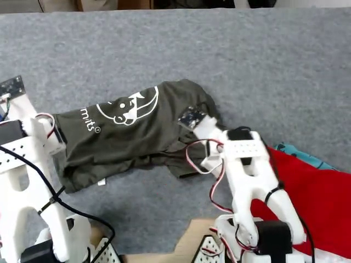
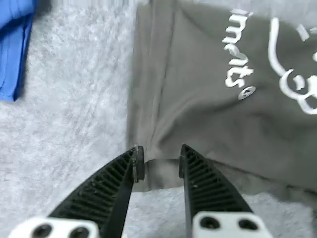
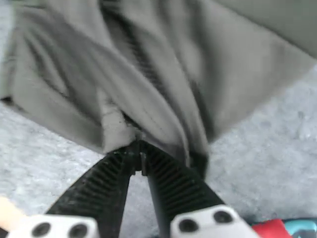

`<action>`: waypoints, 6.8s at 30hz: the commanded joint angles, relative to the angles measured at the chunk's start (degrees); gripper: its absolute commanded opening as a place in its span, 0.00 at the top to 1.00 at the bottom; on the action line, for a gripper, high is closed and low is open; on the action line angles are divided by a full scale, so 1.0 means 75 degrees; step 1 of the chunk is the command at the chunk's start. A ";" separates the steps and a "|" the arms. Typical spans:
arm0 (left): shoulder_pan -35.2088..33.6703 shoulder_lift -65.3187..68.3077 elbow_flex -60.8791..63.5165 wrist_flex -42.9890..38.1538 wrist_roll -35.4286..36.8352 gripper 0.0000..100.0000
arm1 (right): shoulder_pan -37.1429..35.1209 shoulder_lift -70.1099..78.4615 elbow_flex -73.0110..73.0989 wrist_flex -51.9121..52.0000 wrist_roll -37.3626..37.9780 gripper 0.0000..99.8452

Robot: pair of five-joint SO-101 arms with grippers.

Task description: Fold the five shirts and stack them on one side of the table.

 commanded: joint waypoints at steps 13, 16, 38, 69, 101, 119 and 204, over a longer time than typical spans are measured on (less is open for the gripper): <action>0.2192 0.1448 0.1981 -0.4396 0.1114 0.91 | 0.0568 0.0006 -0.0393 -0.0105 -0.0152 1.00; 0.1711 0.2198 0.1958 -0.4419 0.1102 0.93 | 0.1084 0.0006 -0.0393 -0.0293 0.0188 1.00; 0.1536 0.3065 0.1934 -0.4431 0.0516 0.94 | -0.2561 -0.0018 -0.1623 0.2661 -0.1536 0.87; 0.1536 0.3065 0.1934 -0.4442 0.0516 0.94 | -0.1577 0.2526 -0.1717 0.0762 -0.1735 0.93; 0.1536 0.3112 0.1899 -0.4442 0.0504 0.94 | 0.2608 0.2632 -0.3909 0.0879 0.0082 1.00; 0.1536 0.3065 0.1911 -0.4431 0.0504 0.94 | 0.2971 0.2561 -0.5550 0.1793 0.0211 0.82; 0.1160 -0.1858 0.3821 -0.1875 -0.1946 0.93 | 0.0756 0.3417 -0.3663 0.0410 0.0293 1.00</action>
